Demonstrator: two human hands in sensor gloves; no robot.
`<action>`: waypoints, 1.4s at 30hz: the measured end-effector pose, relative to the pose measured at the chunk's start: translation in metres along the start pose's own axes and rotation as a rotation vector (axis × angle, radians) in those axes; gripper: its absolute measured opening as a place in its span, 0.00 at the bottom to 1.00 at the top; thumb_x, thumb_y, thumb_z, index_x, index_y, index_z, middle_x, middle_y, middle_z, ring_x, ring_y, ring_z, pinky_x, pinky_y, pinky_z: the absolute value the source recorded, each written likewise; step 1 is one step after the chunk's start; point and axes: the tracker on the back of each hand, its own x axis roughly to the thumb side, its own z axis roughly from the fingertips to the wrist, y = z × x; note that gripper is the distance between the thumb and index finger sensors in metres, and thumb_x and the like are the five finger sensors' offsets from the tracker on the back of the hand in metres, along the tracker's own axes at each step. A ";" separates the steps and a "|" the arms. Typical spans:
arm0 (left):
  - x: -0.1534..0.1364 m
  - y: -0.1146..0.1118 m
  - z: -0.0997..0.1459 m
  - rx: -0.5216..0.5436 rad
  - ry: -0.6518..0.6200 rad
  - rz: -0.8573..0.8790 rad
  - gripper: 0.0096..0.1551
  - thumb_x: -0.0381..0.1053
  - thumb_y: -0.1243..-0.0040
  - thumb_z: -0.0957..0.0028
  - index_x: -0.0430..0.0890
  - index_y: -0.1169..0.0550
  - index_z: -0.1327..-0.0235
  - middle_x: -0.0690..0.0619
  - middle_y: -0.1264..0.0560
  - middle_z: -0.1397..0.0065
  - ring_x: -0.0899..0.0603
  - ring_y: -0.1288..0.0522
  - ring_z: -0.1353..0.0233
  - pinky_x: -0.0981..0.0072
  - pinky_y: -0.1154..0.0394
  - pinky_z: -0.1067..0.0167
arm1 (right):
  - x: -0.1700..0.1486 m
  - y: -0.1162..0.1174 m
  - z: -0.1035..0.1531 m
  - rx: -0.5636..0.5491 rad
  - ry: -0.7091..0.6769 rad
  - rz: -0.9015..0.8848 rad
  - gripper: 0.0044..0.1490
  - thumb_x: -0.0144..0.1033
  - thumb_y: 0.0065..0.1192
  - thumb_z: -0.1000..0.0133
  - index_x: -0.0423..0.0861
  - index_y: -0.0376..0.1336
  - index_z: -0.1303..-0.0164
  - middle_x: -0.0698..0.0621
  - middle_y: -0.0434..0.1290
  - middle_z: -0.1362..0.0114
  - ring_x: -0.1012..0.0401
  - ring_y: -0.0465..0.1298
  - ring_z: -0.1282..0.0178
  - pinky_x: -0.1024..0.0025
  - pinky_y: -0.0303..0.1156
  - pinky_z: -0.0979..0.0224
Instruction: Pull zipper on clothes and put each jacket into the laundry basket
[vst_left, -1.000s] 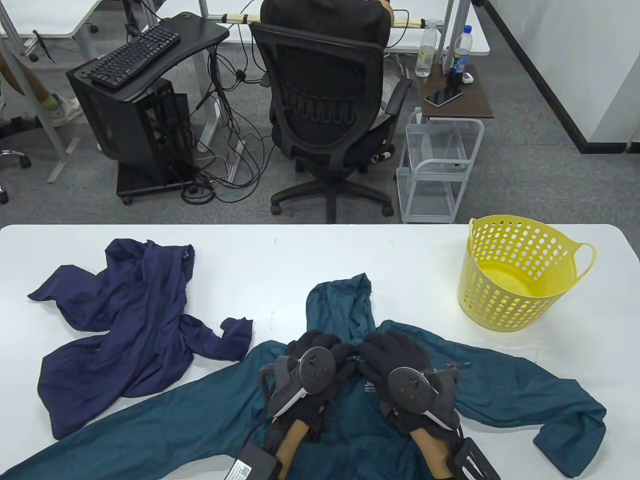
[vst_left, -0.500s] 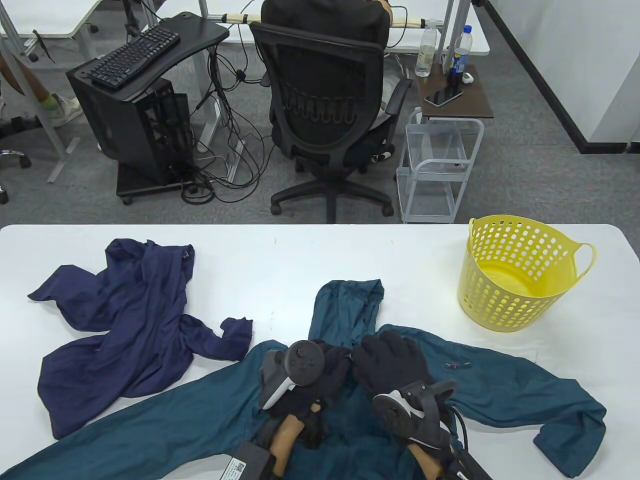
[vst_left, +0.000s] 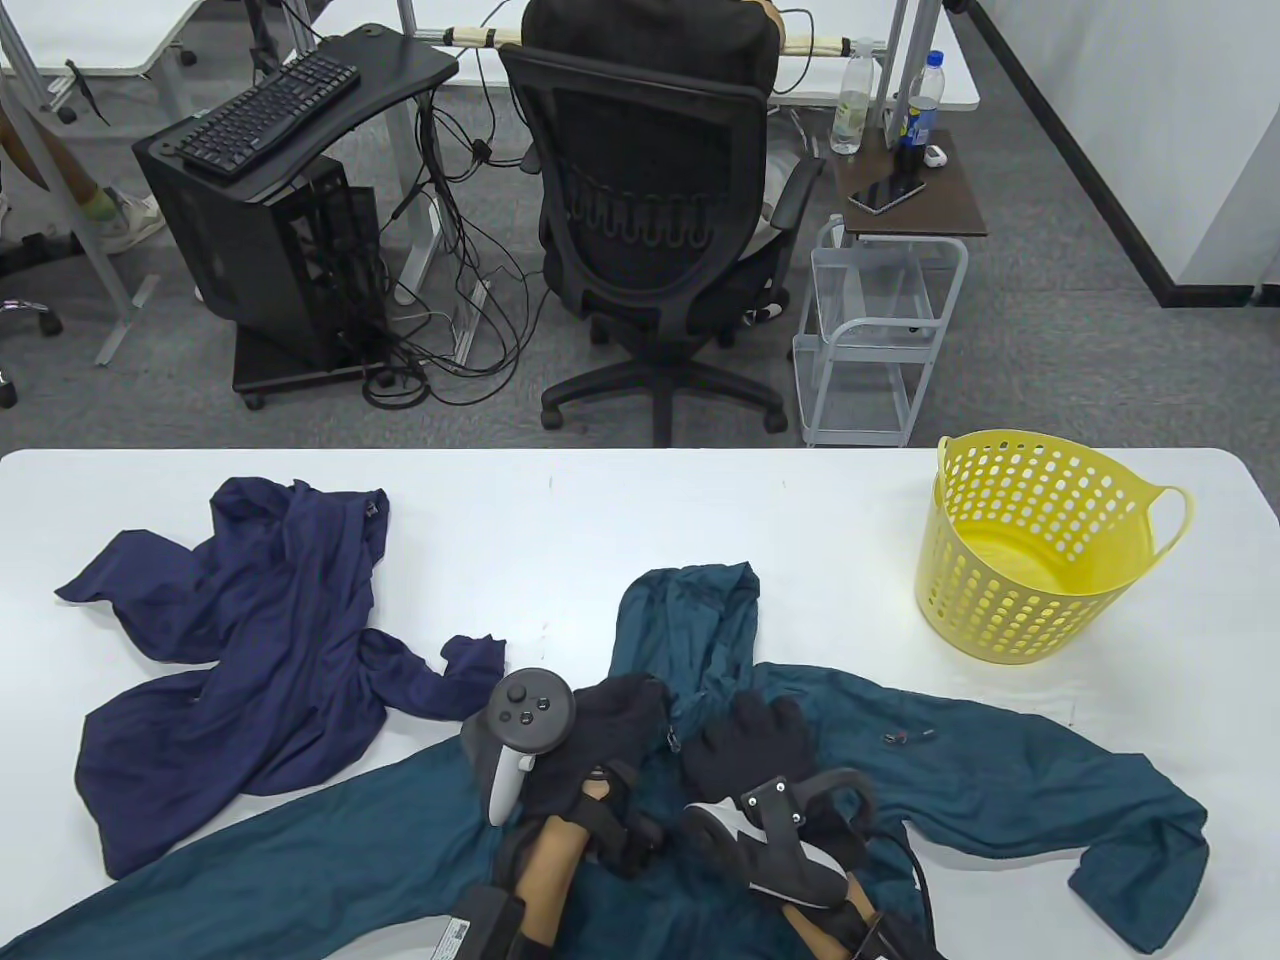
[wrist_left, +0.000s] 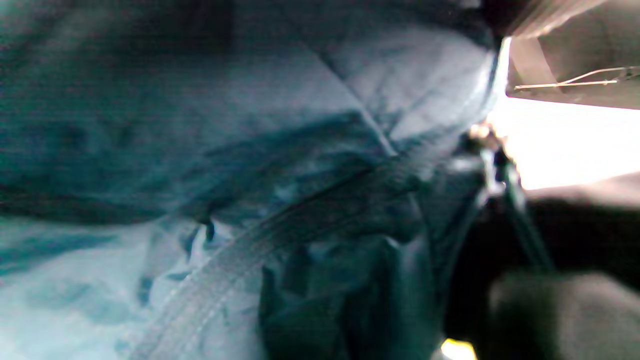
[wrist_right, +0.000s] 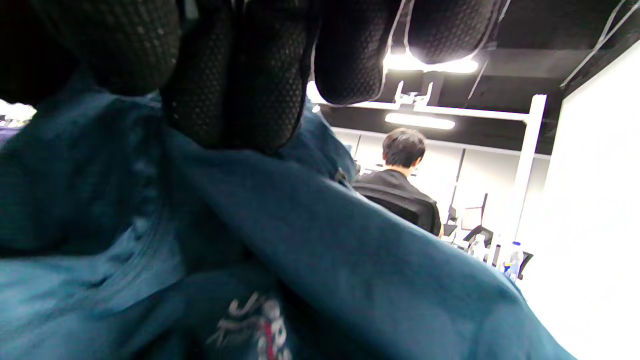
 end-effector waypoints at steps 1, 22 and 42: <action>-0.001 0.001 0.000 0.013 0.005 -0.023 0.25 0.69 0.48 0.55 0.63 0.15 0.53 0.63 0.15 0.41 0.41 0.27 0.27 0.35 0.34 0.33 | 0.002 0.000 0.001 0.027 -0.002 -0.006 0.25 0.56 0.64 0.48 0.60 0.75 0.43 0.59 0.80 0.34 0.49 0.69 0.23 0.40 0.61 0.23; 0.054 0.004 0.023 0.270 -0.204 -0.555 0.34 0.67 0.45 0.56 0.72 0.35 0.31 0.60 0.34 0.20 0.39 0.43 0.19 0.34 0.40 0.29 | -0.049 0.057 0.001 0.585 0.167 -0.359 0.27 0.54 0.62 0.47 0.61 0.72 0.38 0.61 0.69 0.19 0.48 0.69 0.20 0.45 0.65 0.24; 0.021 -0.089 -0.004 -0.353 -0.013 -1.003 0.29 0.57 0.49 0.50 0.78 0.35 0.34 0.68 0.40 0.15 0.44 0.40 0.17 0.37 0.39 0.28 | -0.061 0.051 0.008 0.486 0.161 -0.404 0.29 0.51 0.65 0.47 0.58 0.73 0.36 0.55 0.74 0.22 0.45 0.70 0.22 0.40 0.62 0.24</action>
